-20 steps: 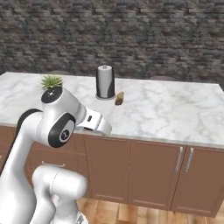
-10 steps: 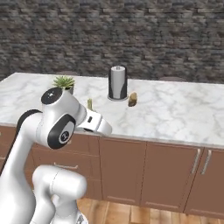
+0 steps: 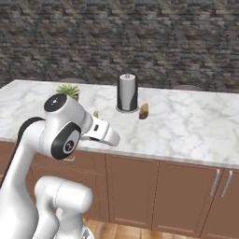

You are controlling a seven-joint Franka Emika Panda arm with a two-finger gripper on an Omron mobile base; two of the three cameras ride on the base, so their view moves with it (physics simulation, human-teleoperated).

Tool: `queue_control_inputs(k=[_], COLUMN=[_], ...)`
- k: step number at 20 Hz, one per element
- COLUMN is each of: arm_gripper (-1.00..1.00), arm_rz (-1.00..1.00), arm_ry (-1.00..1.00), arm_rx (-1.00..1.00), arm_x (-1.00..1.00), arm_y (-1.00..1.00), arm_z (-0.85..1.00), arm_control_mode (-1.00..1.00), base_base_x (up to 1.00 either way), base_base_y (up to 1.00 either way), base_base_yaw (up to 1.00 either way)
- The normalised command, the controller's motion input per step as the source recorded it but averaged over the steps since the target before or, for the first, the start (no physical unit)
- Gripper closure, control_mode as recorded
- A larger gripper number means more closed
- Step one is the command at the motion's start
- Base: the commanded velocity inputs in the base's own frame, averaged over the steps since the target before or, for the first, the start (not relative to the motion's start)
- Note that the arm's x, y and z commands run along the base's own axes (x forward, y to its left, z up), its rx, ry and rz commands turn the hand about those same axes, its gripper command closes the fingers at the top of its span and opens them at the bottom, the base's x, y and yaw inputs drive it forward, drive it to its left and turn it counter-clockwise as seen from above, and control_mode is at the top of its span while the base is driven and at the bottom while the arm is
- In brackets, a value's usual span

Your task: Pick the candle and candle from the dining table and place them in the open cabinet. Close the cabinet after placing the objects.

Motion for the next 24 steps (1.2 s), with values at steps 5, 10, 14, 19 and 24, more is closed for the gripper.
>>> queue_control_inputs(k=[5,10,14,19,24], arm_gripper=[-1.0,-1.0,-1.0,-1.0,-1.0], arm_rz=[0.0,0.0,0.0,0.0,0.0], arm_ry=[0.0,0.0,0.0,0.0,0.0], arm_rx=[0.0,0.0,0.0,0.0,0.0], arm_x=[0.0,0.0,0.0,0.0,0.0], arm_y=[0.0,0.0,0.0,0.0,0.0], arm_z=[0.0,0.0,0.0,0.0,0.0], arm_control_mode=[1.0,1.0,1.0,1.0,1.0], base_base_x=[0.5,0.34,0.29,0.24,0.28], base_base_y=[0.26,0.28,0.23,0.23,0.23], base_base_yaw=[0.0,0.0,0.04,0.06,0.09])
